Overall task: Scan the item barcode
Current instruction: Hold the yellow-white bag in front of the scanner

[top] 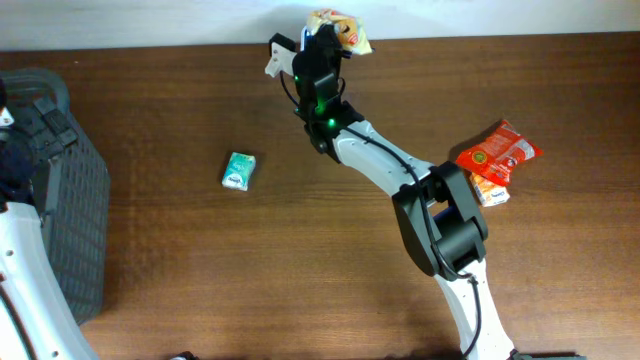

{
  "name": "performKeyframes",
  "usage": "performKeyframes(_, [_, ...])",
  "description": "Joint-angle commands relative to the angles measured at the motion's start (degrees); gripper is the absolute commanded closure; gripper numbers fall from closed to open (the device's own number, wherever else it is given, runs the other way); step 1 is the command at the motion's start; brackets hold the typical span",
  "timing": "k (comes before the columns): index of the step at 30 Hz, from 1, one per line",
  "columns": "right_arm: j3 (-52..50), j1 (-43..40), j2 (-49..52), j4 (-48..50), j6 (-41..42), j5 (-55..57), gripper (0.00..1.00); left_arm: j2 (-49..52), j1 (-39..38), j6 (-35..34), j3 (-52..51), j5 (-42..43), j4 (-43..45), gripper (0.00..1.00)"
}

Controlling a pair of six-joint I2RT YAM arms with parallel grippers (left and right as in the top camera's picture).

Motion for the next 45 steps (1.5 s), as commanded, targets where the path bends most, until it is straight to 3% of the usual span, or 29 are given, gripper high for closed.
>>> performKeyframes(1, [0.76, 0.33, 0.48, 1.07, -2.56, 0.9, 0.96, 0.28, 0.22, -0.52, 0.15, -0.22, 0.02, 0.01])
performKeyframes(8, [0.76, 0.31, 1.84, 1.86, -2.58, 0.04, 0.96, 0.28, 0.22, -0.52, 0.15, -0.22, 0.04, 0.01])
performKeyframes(13, [0.79, 0.02, 4.57, 11.43, -7.37, -1.11, 0.96, 0.28, 0.22, -0.52, 0.13, -0.22, 0.04, 0.01])
performKeyframes(27, [0.46, 0.02, 4.98, 9.84, -7.67, 0.0, 0.96, 0.28, 0.22, -0.52, 0.15, -0.22, 0.04, 0.01])
performKeyframes(34, [0.46, 0.57, -0.85, 9.7, -5.33, 0.55, 0.96, 0.28, 0.22, -0.52, 0.15, -0.22, 0.04, 0.01])
performKeyframes(36, [0.46, 0.68, -4.57, 5.46, -3.19, 1.14, 0.96, 0.28, 0.22, -0.52, 0.15, -0.22, 0.04, 0.01])
performKeyframes(39, [0.46, 0.68, -11.63, -8.66, 3.02, 1.05, 0.96, 0.28, 0.22, -0.52, 0.15, -0.22, 0.02, 0.01])
performKeyframes(43, [0.46, 0.66, -22.05, -28.85, 18.18, -4.33, 0.96, 0.28, 0.22, -0.52, 0.15, -0.22, 0.04, 0.01])
performKeyframes(45, [0.46, 0.04, -29.0, -40.59, 31.78, -11.06, 0.96, 0.28, 0.22, -0.52, 0.15, -0.22, 0.04, 0.01])
